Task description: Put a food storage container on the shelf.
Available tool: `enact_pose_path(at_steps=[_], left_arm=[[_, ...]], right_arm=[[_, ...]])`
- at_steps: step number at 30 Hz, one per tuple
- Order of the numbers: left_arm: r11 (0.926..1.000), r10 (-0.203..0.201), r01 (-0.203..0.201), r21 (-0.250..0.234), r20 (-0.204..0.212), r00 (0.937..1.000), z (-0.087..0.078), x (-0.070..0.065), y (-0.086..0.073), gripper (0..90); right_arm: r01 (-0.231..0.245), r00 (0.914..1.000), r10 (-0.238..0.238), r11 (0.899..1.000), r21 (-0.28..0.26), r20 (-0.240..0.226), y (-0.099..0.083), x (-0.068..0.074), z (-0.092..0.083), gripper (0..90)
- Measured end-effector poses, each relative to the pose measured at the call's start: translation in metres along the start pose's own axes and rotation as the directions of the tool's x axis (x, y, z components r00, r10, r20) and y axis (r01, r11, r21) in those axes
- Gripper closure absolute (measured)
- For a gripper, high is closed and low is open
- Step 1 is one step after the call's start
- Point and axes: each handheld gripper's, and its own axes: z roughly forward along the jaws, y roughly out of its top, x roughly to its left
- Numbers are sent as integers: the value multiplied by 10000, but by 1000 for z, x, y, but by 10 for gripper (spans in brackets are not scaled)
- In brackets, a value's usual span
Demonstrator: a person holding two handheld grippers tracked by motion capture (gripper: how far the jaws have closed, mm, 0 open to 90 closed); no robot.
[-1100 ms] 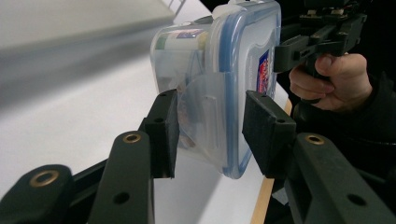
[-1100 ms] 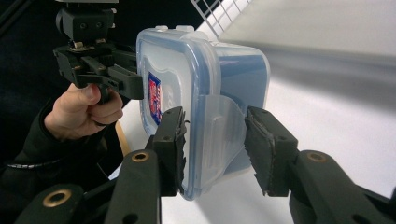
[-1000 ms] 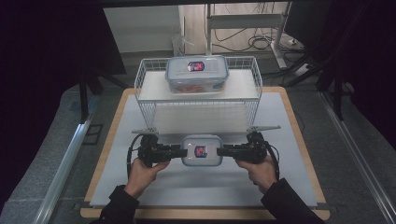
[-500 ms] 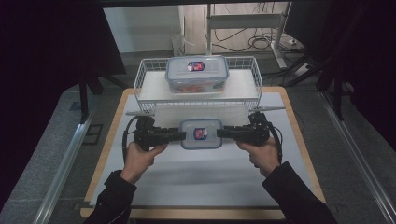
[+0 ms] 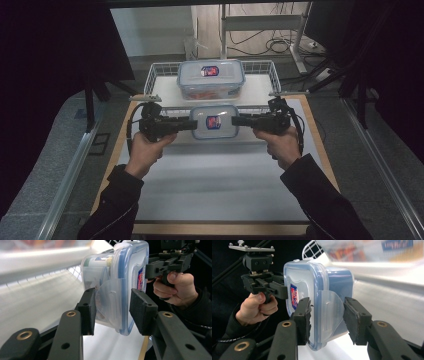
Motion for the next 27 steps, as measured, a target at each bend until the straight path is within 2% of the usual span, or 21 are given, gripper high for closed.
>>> enact_pose_path(at_steps=[13,27], left_arm=[[9996,-75,70,-288,-149,9999,-17,3,44,577],[9975,-251,242,-671,-127,9996,-18,18,88,576]], right_arm=[[230,9997,-232,9995,-217,-97,46,7,6,577],[413,9991,-414,9982,-443,2,91,0,10,577]])
